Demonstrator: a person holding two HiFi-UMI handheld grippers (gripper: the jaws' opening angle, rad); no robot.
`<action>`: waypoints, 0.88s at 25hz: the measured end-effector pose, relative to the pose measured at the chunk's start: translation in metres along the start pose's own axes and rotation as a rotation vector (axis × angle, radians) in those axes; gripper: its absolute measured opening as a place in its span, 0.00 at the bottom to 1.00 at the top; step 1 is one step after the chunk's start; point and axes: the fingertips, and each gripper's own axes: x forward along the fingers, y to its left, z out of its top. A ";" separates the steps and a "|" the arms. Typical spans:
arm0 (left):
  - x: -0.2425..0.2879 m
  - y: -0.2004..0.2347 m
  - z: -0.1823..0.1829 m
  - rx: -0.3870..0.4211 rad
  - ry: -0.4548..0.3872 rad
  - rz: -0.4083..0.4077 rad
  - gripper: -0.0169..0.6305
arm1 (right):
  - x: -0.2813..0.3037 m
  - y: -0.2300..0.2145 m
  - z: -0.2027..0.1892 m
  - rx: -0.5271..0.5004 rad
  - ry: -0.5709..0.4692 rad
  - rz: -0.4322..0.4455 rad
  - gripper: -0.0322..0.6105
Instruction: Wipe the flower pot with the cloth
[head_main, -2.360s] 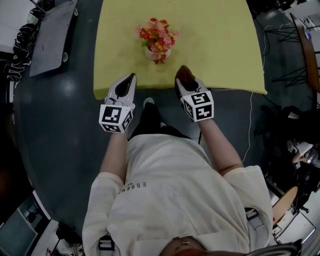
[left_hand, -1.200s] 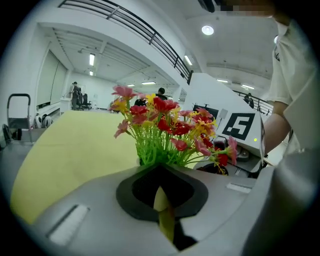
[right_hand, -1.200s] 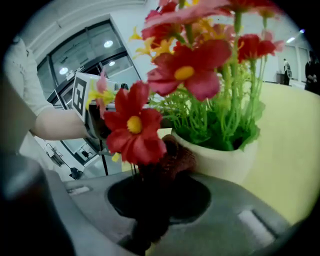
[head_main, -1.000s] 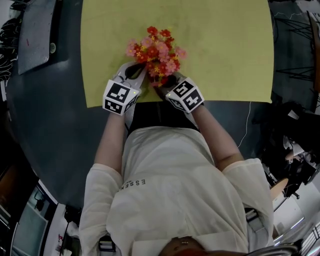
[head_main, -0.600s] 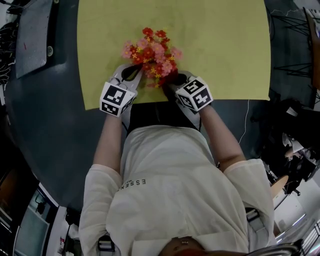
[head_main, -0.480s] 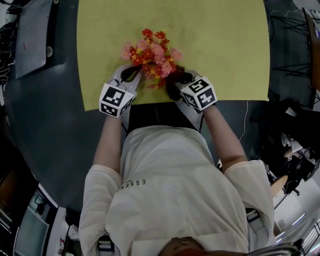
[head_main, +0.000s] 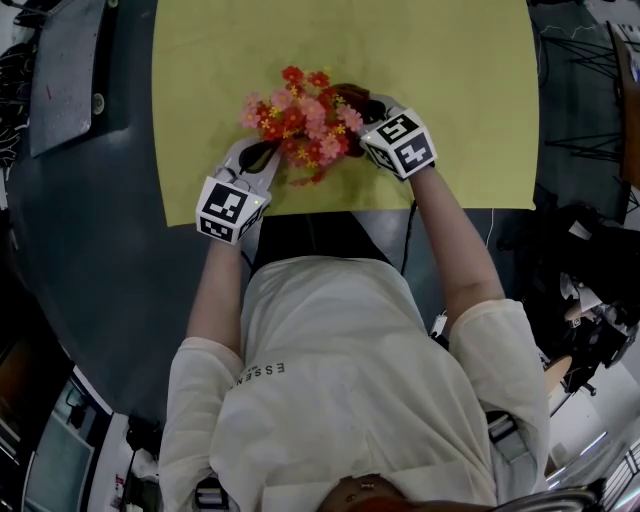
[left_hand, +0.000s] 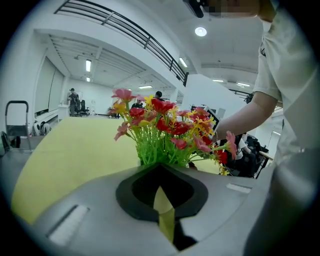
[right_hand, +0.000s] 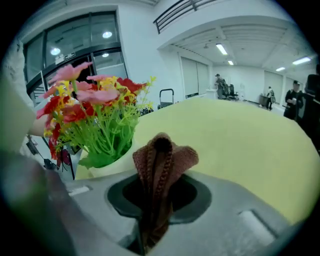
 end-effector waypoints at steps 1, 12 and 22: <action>0.000 0.000 0.000 -0.004 -0.003 0.000 0.05 | 0.005 0.001 0.001 -0.013 0.006 0.015 0.15; 0.000 0.002 0.001 -0.036 -0.027 0.000 0.05 | -0.007 0.026 -0.009 -0.064 -0.007 0.058 0.14; 0.004 0.004 0.003 0.008 -0.022 -0.030 0.05 | -0.026 0.068 -0.026 -0.068 -0.018 0.061 0.15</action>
